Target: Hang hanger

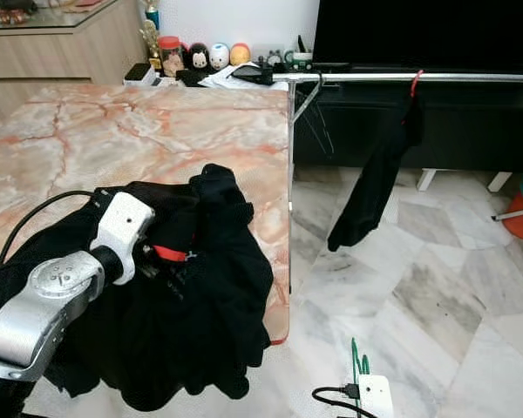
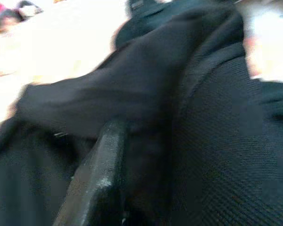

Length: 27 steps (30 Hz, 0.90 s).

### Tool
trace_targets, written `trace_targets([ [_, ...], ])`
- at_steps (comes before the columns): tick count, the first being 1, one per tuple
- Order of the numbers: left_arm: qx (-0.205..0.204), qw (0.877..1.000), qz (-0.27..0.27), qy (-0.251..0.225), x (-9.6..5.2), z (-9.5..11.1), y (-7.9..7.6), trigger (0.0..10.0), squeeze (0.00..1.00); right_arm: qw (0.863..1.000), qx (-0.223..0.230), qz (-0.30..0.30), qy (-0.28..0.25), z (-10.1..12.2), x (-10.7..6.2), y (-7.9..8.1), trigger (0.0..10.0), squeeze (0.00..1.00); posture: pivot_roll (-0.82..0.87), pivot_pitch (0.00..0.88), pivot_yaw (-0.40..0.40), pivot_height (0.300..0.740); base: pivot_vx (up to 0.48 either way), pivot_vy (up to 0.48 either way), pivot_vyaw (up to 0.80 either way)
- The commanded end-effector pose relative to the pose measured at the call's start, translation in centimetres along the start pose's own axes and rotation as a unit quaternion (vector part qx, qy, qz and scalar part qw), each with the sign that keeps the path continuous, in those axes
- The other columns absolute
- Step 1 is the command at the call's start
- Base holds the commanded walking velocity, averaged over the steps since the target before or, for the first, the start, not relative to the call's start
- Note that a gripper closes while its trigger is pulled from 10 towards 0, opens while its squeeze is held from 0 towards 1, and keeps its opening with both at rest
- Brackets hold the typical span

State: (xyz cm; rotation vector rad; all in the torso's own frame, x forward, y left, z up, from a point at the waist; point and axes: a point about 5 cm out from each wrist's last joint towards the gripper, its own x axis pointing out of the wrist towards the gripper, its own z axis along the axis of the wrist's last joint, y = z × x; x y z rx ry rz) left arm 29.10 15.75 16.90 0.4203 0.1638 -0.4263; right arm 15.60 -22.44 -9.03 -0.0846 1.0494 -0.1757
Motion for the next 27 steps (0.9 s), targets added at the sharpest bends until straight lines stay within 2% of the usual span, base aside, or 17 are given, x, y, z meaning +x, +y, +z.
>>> trace_targets([
  [1,0.017,0.998,0.053,0.014,0.1,-0.3,1.3,10.0,1.0,1.0,-0.006,-0.001,0.0,0.2,0.0,0.0,10.0,0.0,0.19,0.0,-0.006,0.732,0.0,0.0,0.0],
  [4,0.018,0.999,0.041,0.015,0.0,-0.4,1.1,10.0,1.0,1.0,-0.006,-0.002,0.0,0.2,0.0,-0.1,10.0,0.0,0.19,0.0,-0.007,0.732,0.0,0.0,0.0],
  [6,0.033,0.999,-0.018,0.008,-0.6,-0.4,0.2,10.0,1.0,1.0,-0.007,-0.002,-0.001,0.2,0.0,-0.1,10.0,0.0,0.19,0.0,-0.008,0.732,0.0,0.0,0.0],
  [8,0.032,0.999,-0.037,0.001,-1.0,-0.4,0.0,10.0,1.0,1.0,-0.007,-0.002,-0.001,0.2,0.0,-0.1,10.0,0.0,0.2,0.0,-0.009,0.732,0.0,0.0,0.0],
  [14,0.007,0.999,-0.042,-0.013,-1.9,-0.6,0.4,10.0,1.0,1.0,-0.007,-0.002,-0.001,0.3,0.0,-0.1,10.0,0.0,0.2,0.0,-0.012,0.732,0.0,0.0,0.0],
  [18,-0.033,0.996,-0.081,-0.032,-3.4,-0.6,0.2,10.0,1.0,1.0,-0.008,-0.002,-0.002,0.3,0.0,-0.1,10.0,0.0,0.2,0.0,-0.015,0.732,0.0,0.0,0.0],
  [23,-0.043,0.994,-0.098,-0.037,-4.3,-0.7,0.4,10.0,1.0,1.0,-0.009,-0.002,-0.003,0.4,0.0,-0.2,10.0,0.0,0.2,0.0,-0.017,0.732,0.0,0.0,0.0],
  [24,-0.055,0.991,-0.119,-0.039,-4.9,-0.7,0.4,10.0,1.0,1.0,-0.009,-0.001,-0.003,0.4,0.0,-0.2,10.0,0.0,0.21,0.0,-0.02,0.732,0.0,0.0,0.0],
  [27,-0.057,0.983,-0.172,-0.028,-5.9,-0.7,0.1,10.0,1.0,1.0,-0.006,-0.004,-0.003,0.4,0.0,-0.2,10.0,0.0,0.21,0.0,-0.023,0.732,0.0,0.0,0.0],
])
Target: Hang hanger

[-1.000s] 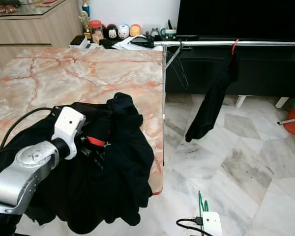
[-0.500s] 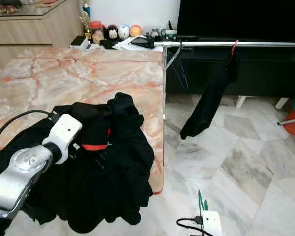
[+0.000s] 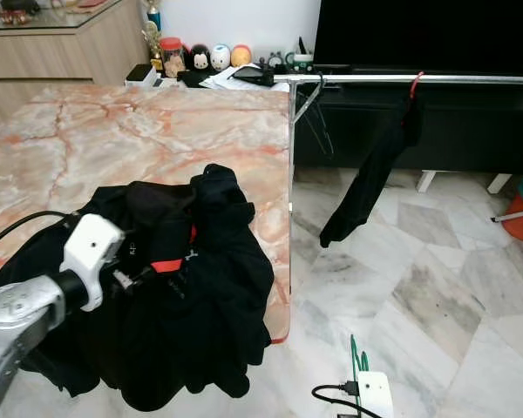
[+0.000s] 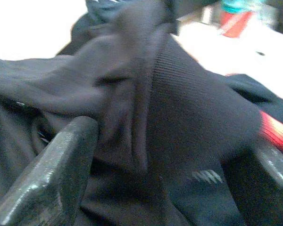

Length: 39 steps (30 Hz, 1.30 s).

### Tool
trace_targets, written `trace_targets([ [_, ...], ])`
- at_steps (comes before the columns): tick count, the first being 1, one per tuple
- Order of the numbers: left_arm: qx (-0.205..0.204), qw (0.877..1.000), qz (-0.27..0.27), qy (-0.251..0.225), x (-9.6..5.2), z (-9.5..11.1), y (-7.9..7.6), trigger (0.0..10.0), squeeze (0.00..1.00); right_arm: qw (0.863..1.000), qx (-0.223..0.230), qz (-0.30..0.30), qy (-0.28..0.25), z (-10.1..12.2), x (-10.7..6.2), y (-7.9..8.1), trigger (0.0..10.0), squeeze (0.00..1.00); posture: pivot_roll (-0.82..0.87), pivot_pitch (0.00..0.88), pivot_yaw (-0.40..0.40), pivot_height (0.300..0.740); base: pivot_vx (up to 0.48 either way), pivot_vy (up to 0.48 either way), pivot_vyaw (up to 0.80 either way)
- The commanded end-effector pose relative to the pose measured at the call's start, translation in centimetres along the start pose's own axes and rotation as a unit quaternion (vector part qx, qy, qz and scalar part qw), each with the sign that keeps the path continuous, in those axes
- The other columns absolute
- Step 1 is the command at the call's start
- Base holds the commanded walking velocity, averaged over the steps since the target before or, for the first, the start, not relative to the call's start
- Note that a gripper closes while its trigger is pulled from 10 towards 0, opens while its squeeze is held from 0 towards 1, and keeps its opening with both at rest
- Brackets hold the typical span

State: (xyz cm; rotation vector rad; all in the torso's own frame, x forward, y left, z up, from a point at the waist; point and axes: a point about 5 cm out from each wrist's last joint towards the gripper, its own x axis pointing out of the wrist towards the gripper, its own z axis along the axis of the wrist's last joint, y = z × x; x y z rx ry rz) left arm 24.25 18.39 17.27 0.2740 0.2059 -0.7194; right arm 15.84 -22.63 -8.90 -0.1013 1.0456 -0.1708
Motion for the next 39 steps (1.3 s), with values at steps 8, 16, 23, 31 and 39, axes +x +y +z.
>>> trace_targets([
  [8,0.027,0.999,-0.018,0.032,-1.3,-0.6,0.4,10.0,0.0,1.0,0.004,-0.004,-0.001,0.1,0.0,-0.1,10.0,0.0,0.21,0.0,-0.025,0.732,0.0,0.0,0.0],
  [16,0.061,0.98,0.17,0.084,-2.9,-3.2,4.7,10.0,0.0,1.0,0.003,-0.004,-0.001,0.1,0.0,-0.2,10.0,0.0,0.22,0.0,-0.031,0.732,0.0,0.0,0.0],
  [23,-0.05,0.929,0.365,-0.038,-1.9,-3.2,6.1,10.0,0.0,1.0,0.004,-0.007,-0.003,0.2,0.0,-0.3,10.0,0.0,0.2,0.0,-0.032,0.732,0.0,0.0,0.0],
  [31,-0.111,0.923,0.346,-0.126,1.2,-2.4,2.8,10.0,0.0,1.0,0.016,-0.011,-0.009,0.3,0.0,-0.3,10.0,0.0,0.19,0.0,-0.03,0.732,0.0,0.0,0.0],
  [39,-0.118,0.916,0.352,-0.151,1.7,-2.1,2.3,10.0,0.0,1.0,0.014,-0.011,-0.01,0.2,0.0,-0.4,10.0,0.0,0.18,0.0,-0.031,0.732,0.0,0.0,0.0],
])
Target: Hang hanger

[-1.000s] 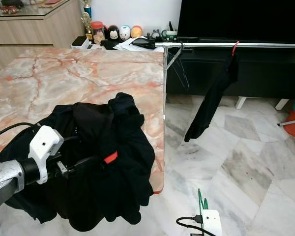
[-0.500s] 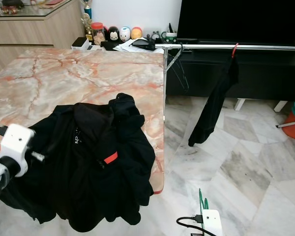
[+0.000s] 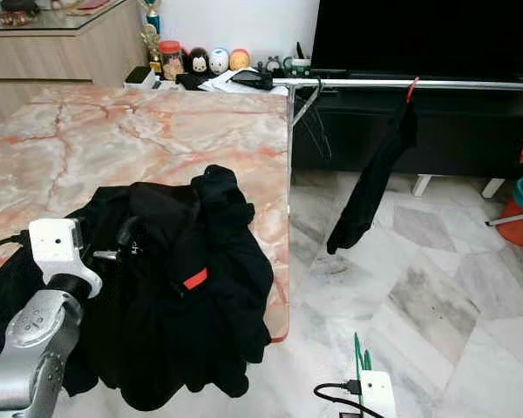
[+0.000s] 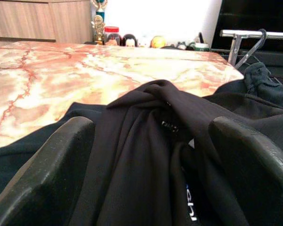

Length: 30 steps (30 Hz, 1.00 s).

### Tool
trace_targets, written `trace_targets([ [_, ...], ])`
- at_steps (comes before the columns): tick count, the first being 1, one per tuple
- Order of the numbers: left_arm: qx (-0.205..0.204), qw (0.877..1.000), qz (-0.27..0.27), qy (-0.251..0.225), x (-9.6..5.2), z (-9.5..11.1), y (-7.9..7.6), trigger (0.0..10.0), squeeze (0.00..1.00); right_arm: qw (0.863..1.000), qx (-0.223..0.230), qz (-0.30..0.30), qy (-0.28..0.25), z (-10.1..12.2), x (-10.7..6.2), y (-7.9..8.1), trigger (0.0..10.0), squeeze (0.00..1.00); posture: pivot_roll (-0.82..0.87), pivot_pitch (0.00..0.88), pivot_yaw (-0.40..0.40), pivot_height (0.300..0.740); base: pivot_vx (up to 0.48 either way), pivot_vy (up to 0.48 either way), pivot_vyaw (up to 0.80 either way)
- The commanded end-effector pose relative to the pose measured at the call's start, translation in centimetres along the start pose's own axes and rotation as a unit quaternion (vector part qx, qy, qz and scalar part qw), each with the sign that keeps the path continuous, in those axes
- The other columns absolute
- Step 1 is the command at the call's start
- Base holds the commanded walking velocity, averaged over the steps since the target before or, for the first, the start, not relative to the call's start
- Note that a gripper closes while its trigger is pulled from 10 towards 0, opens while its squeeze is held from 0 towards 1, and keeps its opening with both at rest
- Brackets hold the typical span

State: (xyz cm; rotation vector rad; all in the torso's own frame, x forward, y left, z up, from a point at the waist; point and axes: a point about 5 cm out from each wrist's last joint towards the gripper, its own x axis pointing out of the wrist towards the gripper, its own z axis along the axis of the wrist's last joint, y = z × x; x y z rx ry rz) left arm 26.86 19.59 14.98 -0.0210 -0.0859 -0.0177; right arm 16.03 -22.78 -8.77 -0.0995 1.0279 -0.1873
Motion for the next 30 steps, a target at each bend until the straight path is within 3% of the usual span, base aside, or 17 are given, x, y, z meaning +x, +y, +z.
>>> trace_targets([
  [1,0.005,1.0,0.001,-0.006,0.0,0.2,-0.1,10.0,0.0,1.0,0.009,-0.005,-0.002,0.0,0.0,-0.2,10.0,0.0,0.18,0.0,-0.03,0.732,0.0,0.0,0.0],
  [30,-0.003,1.0,-0.03,-0.007,-0.2,-0.4,-1.1,10.0,0.0,1.0,0.005,-0.005,0.002,-0.5,-0.1,0.0,10.0,0.0,0.17,0.0,-0.008,0.732,0.0,0.0,0.0],
])
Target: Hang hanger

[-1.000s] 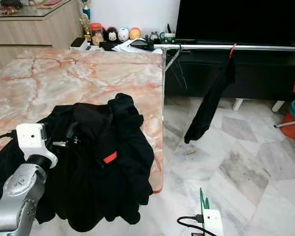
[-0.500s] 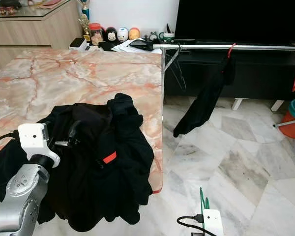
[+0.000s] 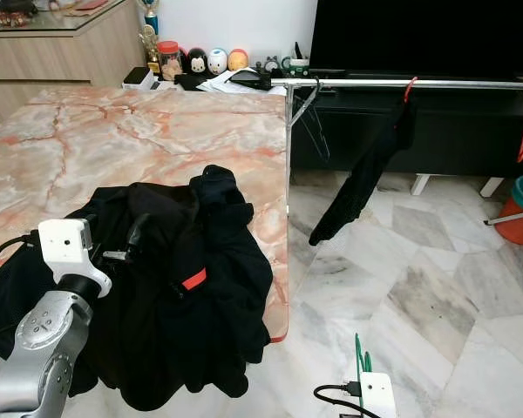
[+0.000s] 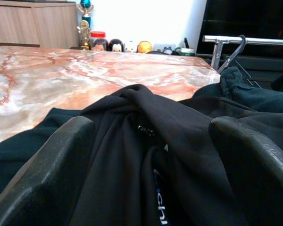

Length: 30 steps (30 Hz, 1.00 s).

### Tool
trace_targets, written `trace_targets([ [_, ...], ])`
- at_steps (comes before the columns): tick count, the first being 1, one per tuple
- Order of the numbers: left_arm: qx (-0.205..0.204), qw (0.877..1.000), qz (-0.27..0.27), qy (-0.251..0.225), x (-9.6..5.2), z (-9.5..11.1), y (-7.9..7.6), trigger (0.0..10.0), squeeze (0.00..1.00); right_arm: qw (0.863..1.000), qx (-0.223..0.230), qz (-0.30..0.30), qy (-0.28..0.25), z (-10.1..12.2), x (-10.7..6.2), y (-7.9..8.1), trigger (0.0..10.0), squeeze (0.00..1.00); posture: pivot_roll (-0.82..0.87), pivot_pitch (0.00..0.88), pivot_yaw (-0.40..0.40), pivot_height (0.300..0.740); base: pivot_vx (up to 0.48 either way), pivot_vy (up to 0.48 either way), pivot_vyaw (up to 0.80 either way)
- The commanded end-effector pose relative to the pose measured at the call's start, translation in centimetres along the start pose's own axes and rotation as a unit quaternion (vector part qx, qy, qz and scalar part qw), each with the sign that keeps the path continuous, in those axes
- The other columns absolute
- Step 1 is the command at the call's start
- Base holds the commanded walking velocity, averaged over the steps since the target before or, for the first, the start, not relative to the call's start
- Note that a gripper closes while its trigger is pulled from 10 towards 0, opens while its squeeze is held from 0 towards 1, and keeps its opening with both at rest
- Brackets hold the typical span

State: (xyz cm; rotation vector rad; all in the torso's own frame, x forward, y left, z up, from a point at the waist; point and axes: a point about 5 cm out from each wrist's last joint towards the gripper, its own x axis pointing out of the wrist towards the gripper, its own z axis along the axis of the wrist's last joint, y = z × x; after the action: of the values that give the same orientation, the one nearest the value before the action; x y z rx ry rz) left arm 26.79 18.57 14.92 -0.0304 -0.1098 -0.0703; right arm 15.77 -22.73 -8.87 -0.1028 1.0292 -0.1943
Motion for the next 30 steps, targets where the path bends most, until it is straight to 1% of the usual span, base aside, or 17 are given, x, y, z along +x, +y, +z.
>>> trace_targets([
  [1,0.003,1.0,-0.004,0.005,-0.11,-0.3,-0.08,10.0,0.0,1.0,0.005,-0.001,0.001,-0.18,-0.03,-0.02,10.0,0.0,0.17,0.0,-0.008,0.732,0.0,0.0,0.0],
  [30,0.008,1.0,-0.006,0.007,-0.09,-0.33,-0.06,10.0,0.0,1.0,0.006,-0.003,-0.001,0.11,0.02,-0.07,10.0,0.0,0.18,0.0,-0.012,0.732,0.0,0.0,0.0],
])
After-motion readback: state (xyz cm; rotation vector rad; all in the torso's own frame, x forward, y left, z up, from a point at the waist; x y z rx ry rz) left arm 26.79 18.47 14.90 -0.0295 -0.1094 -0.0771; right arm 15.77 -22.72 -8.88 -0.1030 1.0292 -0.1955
